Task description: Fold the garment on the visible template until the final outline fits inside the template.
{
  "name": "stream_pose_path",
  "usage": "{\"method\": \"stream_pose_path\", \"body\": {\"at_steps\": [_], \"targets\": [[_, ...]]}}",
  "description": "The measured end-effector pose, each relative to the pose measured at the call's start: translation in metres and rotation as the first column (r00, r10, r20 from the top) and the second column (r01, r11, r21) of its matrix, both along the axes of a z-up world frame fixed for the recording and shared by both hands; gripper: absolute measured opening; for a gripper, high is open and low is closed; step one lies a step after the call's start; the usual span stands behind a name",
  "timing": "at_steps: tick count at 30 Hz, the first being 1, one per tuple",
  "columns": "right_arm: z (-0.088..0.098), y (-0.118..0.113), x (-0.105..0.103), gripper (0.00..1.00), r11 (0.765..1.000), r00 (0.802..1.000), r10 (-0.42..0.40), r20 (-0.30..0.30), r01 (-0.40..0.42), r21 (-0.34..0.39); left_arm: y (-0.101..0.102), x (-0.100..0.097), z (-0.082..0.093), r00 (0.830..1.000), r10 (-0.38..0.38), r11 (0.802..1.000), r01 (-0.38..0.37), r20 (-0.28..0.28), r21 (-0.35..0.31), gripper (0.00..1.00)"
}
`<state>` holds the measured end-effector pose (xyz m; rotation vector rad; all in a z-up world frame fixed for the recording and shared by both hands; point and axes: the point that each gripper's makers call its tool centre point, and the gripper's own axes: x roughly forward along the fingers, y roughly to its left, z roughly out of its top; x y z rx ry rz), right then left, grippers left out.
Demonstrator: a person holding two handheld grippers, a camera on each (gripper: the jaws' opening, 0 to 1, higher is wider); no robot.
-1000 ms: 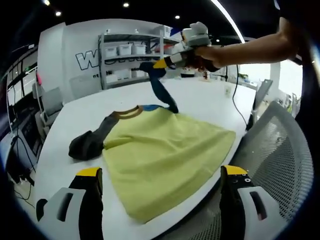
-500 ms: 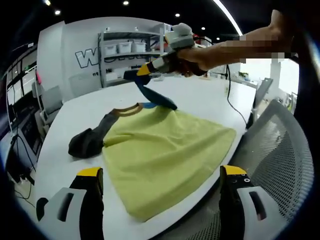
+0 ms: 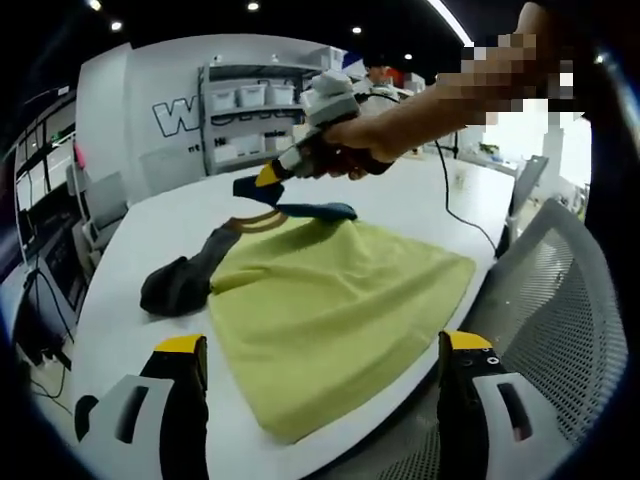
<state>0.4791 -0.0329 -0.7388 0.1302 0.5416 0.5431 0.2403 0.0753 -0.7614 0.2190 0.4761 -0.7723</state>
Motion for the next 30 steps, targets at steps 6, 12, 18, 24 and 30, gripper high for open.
{"method": "stream_pose_path", "body": {"at_steps": [6, 12, 18, 24, 30], "targets": [[-0.01, 0.008, 0.005, 0.0, 1.0, 0.999, -0.001, -0.032, 0.002, 0.029, -0.002, 0.001, 0.004, 1.0, 0.006, 1.0, -0.006, 0.007, -0.029, 0.94], [-0.026, 0.02, 0.01, 0.0, 0.998, 0.997, -0.011, -0.081, 0.016, 0.067, -0.002, 0.001, 0.001, 1.0, 0.006, 1.0, -0.006, -0.01, -0.014, 0.91], [-0.041, 0.031, 0.012, 0.0, 0.994, 0.993, -0.021, -0.119, 0.033, 0.106, 0.0, 0.001, -0.001, 1.0, 0.018, 1.0, -0.019, -0.02, -0.019, 0.91], [-0.047, 0.044, 0.017, 0.0, 0.986, 0.991, -0.014, -0.135, 0.036, 0.161, 0.0, 0.001, -0.002, 0.999, 0.02, 1.0, -0.02, -0.025, -0.021, 0.91], [-0.045, 0.055, 0.011, 0.06, 0.991, 0.994, 0.04, -0.106, -0.026, 0.133, 0.002, 0.002, -0.002, 0.999, 0.032, 0.999, -0.032, -0.026, -0.018, 0.9]]}}
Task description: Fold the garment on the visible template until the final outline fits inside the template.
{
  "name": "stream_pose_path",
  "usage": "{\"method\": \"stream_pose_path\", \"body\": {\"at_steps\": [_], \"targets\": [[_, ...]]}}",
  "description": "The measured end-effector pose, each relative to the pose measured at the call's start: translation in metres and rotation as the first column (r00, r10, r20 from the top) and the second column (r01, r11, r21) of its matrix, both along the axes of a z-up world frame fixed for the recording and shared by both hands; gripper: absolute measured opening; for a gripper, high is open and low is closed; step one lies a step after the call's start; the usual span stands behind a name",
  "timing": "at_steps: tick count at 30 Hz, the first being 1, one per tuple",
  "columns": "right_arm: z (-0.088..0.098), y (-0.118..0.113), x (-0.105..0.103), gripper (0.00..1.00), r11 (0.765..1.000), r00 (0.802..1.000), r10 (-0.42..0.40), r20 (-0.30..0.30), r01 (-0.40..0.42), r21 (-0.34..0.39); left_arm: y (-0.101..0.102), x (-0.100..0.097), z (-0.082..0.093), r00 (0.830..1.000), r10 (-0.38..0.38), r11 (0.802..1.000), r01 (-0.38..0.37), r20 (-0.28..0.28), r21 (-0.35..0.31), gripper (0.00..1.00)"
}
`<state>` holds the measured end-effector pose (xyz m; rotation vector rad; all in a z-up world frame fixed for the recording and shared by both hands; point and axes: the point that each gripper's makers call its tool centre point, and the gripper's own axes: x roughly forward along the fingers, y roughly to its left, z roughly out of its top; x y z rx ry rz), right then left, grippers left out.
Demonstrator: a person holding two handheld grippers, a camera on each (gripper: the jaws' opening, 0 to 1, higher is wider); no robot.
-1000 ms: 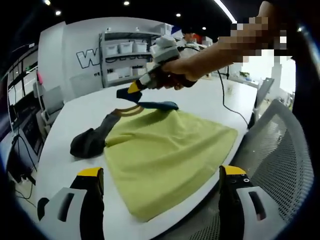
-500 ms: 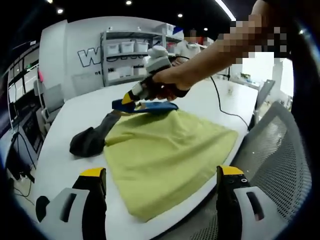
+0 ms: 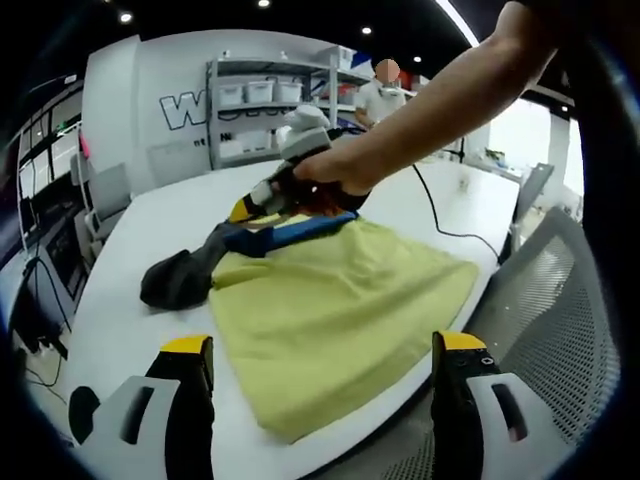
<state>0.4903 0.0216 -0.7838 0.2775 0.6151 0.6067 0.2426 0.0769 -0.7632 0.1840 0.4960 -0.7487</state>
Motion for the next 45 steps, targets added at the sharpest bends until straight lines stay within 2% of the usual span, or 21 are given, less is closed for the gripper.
{"method": "stream_pose_path", "body": {"at_steps": [4, 11, 14, 30, 38, 42, 45], "targets": [[0.007, 0.001, -0.007, 0.13, 1.0, 0.999, 0.023, 0.033, -0.024, 0.007, 0.0, 0.0, 0.001, 1.0, 0.0, 1.0, 0.0, 0.005, 0.001, 0.9], [0.014, 0.001, -0.023, 0.32, 0.993, 0.991, 0.103, 0.091, -0.098, -0.058, 0.001, 0.001, 0.002, 1.0, 0.008, 1.0, -0.008, 0.014, -0.001, 0.91], [0.013, 0.001, -0.032, 0.36, 0.985, 0.982, 0.15, 0.112, -0.139, -0.105, 0.001, 0.001, 0.003, 1.0, 0.012, 1.0, -0.012, 0.021, -0.005, 0.91], [0.022, -0.019, -0.056, 0.56, 0.968, 0.967, 0.197, 0.163, -0.165, -0.191, 0.002, 0.005, 0.007, 0.999, 0.026, 1.0, -0.026, 0.038, -0.01, 0.93], [0.034, -0.029, -0.072, 0.71, 0.957, 0.955, 0.225, 0.194, -0.18, -0.226, 0.002, 0.005, 0.006, 0.999, 0.022, 1.0, -0.022, 0.038, -0.001, 0.94], [0.043, -0.034, -0.082, 0.75, 0.951, 0.943, 0.243, 0.229, -0.185, -0.248, 0.001, 0.005, 0.006, 0.999, 0.019, 1.0, -0.019, 0.04, -0.003, 0.95], [0.046, -0.038, -0.092, 0.79, 0.945, 0.938, 0.257, 0.232, -0.193, -0.265, 0.001, 0.004, 0.005, 0.999, 0.015, 1.0, -0.015, 0.037, 0.002, 0.94]]}}
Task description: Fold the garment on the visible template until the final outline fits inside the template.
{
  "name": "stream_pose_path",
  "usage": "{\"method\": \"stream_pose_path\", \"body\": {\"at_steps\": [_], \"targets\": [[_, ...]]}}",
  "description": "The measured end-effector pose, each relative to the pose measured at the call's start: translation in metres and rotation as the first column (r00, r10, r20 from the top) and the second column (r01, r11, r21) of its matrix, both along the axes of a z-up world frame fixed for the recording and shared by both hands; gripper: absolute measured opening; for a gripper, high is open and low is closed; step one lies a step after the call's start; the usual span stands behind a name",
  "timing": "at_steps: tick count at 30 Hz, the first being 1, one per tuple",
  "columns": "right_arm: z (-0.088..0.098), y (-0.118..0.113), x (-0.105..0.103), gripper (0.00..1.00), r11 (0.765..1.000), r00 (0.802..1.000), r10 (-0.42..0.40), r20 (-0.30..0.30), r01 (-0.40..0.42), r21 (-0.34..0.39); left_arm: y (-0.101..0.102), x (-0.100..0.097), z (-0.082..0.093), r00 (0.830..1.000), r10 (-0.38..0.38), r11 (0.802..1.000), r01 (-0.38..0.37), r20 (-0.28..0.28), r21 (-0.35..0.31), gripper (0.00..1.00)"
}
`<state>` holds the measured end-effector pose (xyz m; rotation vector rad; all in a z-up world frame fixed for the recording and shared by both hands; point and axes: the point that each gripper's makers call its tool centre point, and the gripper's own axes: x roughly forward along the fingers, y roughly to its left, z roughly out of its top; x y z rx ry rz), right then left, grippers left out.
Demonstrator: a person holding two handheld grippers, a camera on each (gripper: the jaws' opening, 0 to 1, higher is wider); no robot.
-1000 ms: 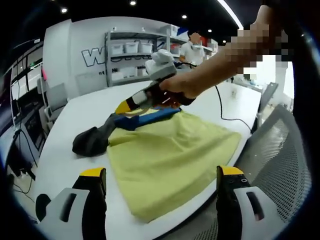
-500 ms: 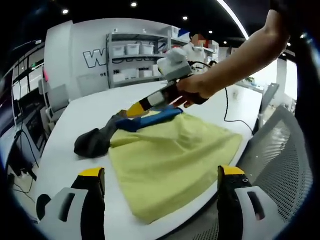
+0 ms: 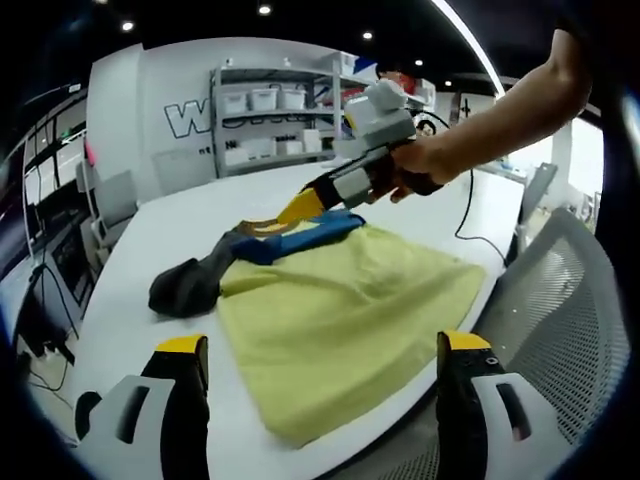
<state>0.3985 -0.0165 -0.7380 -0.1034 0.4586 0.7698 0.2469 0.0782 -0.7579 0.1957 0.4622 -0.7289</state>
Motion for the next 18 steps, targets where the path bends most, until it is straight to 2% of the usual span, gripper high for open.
{"method": "stream_pose_path", "body": {"at_steps": [4, 16, 18], "targets": [[0.003, -0.009, -0.013, 0.83, 1.0, 1.0, 0.006, 0.025, -0.006, -0.018, -0.001, -0.001, 0.0, 1.0, -0.003, 1.0, 0.003, -0.006, -0.004, 0.94], [0.015, -0.044, -0.049, 0.99, 0.999, 0.998, -0.037, 0.047, 0.039, -0.029, -0.001, -0.001, 0.001, 1.0, -0.009, 1.0, 0.009, 0.001, 0.003, 0.95], [0.016, -0.049, -0.055, 0.99, 0.999, 0.998, -0.036, 0.051, 0.038, -0.036, -0.001, -0.001, 0.001, 1.0, -0.009, 1.0, 0.009, 0.003, 0.005, 0.96]]}}
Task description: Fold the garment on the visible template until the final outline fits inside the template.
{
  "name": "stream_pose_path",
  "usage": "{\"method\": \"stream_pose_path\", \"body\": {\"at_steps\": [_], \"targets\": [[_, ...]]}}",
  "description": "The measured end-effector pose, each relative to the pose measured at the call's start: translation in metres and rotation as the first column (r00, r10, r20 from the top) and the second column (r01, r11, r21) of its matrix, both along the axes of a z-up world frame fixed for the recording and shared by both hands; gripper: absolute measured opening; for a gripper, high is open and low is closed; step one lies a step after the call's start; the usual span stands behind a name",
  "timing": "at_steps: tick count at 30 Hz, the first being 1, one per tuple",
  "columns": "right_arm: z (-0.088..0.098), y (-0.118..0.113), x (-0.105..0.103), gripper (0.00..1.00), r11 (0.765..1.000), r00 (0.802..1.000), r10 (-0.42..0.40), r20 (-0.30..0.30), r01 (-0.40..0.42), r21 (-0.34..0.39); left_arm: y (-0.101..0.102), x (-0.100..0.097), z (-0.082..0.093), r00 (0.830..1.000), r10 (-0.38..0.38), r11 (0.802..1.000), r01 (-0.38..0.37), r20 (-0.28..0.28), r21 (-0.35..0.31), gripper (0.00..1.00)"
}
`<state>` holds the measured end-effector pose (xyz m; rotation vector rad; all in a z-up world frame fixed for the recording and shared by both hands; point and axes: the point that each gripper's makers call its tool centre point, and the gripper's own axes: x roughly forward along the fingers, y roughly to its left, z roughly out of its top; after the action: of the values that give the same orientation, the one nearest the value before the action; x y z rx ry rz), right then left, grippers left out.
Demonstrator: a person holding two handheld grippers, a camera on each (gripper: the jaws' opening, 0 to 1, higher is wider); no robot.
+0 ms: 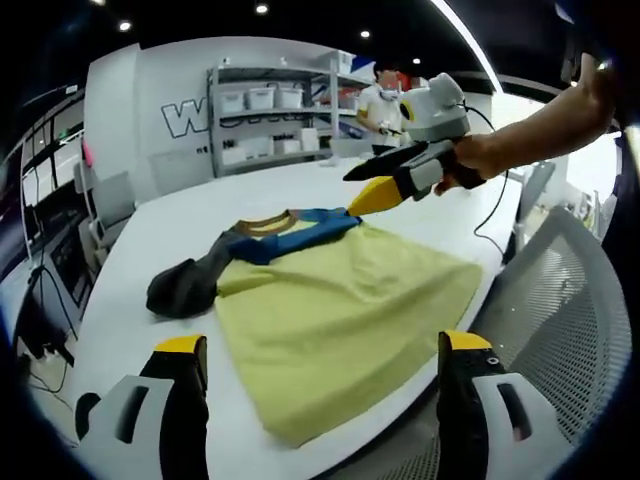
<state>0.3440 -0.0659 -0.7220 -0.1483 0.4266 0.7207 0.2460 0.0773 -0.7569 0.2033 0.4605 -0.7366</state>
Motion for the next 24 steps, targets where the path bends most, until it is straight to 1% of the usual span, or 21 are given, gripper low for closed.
{"method": "stream_pose_path", "body": {"at_steps": [4, 6, 7, 9, 10, 12, 13, 15, 16, 18, 22, 24], "targets": [[0.002, -0.01, -0.009, 0.99, 1.0, 1.0, -0.01, 0.005, 0.011, -0.009, 0.0, -0.001, 0.0, 1.0, -0.003, 1.0, 0.003, -0.003, 0.005, 0.96], [0.002, -0.018, -0.015, 0.99, 1.0, 1.0, -0.019, 0.003, 0.019, -0.014, 0.0, -0.001, 0.0, 1.0, -0.008, 1.0, 0.008, -0.005, 0.009, 0.97], [0.002, -0.024, -0.019, 0.99, 0.999, 1.0, -0.025, 0.002, 0.025, -0.028, 0.0, -0.001, 0.001, 1.0, -0.007, 1.0, 0.007, -0.004, 0.011, 0.96], [0.005, -0.035, -0.022, 0.99, 0.998, 0.998, -0.065, 0.001, 0.065, -0.02, 0.0, -0.001, 0.003, 1.0, -0.009, 1.0, 0.009, 0.003, 0.012, 0.95], [0.007, -0.042, -0.025, 0.99, 0.996, 0.996, -0.085, 0.001, 0.085, -0.007, 0.0, -0.001, 0.003, 1.0, -0.01, 1.0, 0.01, -0.001, 0.01, 0.96], [0.006, -0.056, -0.03, 0.99, 0.993, 0.994, -0.113, 0.01, 0.113, -0.032, 0.0, 0.0, 0.002, 1.0, -0.008, 1.0, 0.008, -0.02, 0.004, 0.97], [0.006, -0.059, -0.033, 0.99, 0.993, 0.993, -0.115, 0.011, 0.116, -0.035, 0.0, -0.001, 0.002, 0.999, -0.011, 1.0, 0.011, -0.031, 0.002, 0.98], [0.004, -0.068, -0.04, 0.99, 0.991, 0.991, -0.136, -0.009, 0.135, -0.022, 0.0, 0.001, 0.002, 0.999, -0.014, 1.0, 0.014, -0.039, 0.009, 0.98], [0.003, -0.074, -0.043, 0.99, 0.989, 0.989, -0.146, -0.018, 0.145, -0.019, 0.0, 0.002, 0.003, 0.999, -0.017, 1.0, 0.018, -0.038, 0.01, 0.99], [0.002, -0.085, -0.047, 0.99, 0.986, 0.986, -0.167, -0.019, 0.167, -0.03, -0.002, 0.004, 0.006, 0.999, -0.026, 1.0, 0.027, -0.039, 0.01, 0.99], [0.001, -0.1, -0.054, 0.99, 0.98, 0.979, -0.199, -0.032, 0.198, -0.029, -0.004, 0.014, 0.013, 0.999, -0.038, 0.999, 0.039, -0.033, 0.013, 0.99], [0.002, -0.106, -0.058, 0.99, 0.977, 0.977, -0.21, -0.028, 0.21, -0.029, -0.005, 0.02, 0.017, 0.999, -0.043, 0.999, 0.044, -0.024, 0.018, 0.99]]}}
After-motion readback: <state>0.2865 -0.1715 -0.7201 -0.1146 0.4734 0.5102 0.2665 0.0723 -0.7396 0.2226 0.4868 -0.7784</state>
